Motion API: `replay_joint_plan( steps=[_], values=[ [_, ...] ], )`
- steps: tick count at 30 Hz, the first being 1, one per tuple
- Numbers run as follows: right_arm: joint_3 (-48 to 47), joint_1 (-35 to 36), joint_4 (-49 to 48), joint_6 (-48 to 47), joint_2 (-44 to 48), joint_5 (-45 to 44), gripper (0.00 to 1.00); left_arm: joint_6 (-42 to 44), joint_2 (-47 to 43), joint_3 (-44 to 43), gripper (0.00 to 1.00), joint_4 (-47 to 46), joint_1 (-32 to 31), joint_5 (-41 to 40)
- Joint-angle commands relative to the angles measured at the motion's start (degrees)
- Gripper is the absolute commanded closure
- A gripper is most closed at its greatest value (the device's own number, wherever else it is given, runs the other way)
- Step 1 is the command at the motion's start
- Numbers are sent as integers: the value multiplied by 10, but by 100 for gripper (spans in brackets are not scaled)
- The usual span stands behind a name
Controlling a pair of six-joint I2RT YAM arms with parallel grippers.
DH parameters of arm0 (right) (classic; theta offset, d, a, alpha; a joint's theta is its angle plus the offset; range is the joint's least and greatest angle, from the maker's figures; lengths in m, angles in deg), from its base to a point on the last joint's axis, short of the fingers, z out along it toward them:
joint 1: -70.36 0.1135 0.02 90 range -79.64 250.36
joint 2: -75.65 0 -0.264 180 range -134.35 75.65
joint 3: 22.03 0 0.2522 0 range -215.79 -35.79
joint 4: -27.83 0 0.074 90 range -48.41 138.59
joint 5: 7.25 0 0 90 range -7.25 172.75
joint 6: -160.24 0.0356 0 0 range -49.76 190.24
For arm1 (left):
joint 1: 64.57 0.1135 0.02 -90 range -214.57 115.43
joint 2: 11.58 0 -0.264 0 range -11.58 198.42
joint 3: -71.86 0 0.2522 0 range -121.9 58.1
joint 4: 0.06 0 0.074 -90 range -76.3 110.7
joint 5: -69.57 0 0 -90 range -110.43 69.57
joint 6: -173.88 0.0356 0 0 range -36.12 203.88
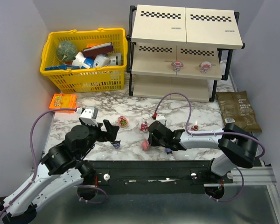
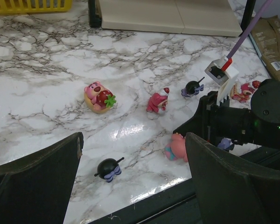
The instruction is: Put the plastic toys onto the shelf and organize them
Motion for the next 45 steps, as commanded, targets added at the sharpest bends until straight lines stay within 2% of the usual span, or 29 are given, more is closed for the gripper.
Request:
replay_joint_plan(
  steps=[1, 11, 20, 23, 27, 36, 40, 45],
  values=[
    [-3, 26, 62, 38, -18, -25, 76, 4, -10, 8, 1, -10, 5, 10],
    [-14, 86, 86, 61, -16, -53, 77, 3, -11, 9, 1, -10, 5, 8],
    [21, 95, 118, 83, 26, -89, 73, 0, -12, 9, 1, -9, 5, 3],
    [39, 101, 117, 75, 58, -95, 67, 1, -12, 10, 1, -8, 4, 5],
    [52, 112, 114, 51, 86, -97, 50, 1, -8, 10, 1, -9, 4, 6],
    [96, 141, -22, -59, 138, -53, 23, 0, -9, 9, 1, -8, 5, 5],
    [105, 146, -82, -103, 127, -38, 17, 0, -8, 10, 1, -8, 5, 5],
    [111, 150, -147, -142, 106, -26, 15, 0, -8, 10, 1, -9, 5, 6]
  ],
)
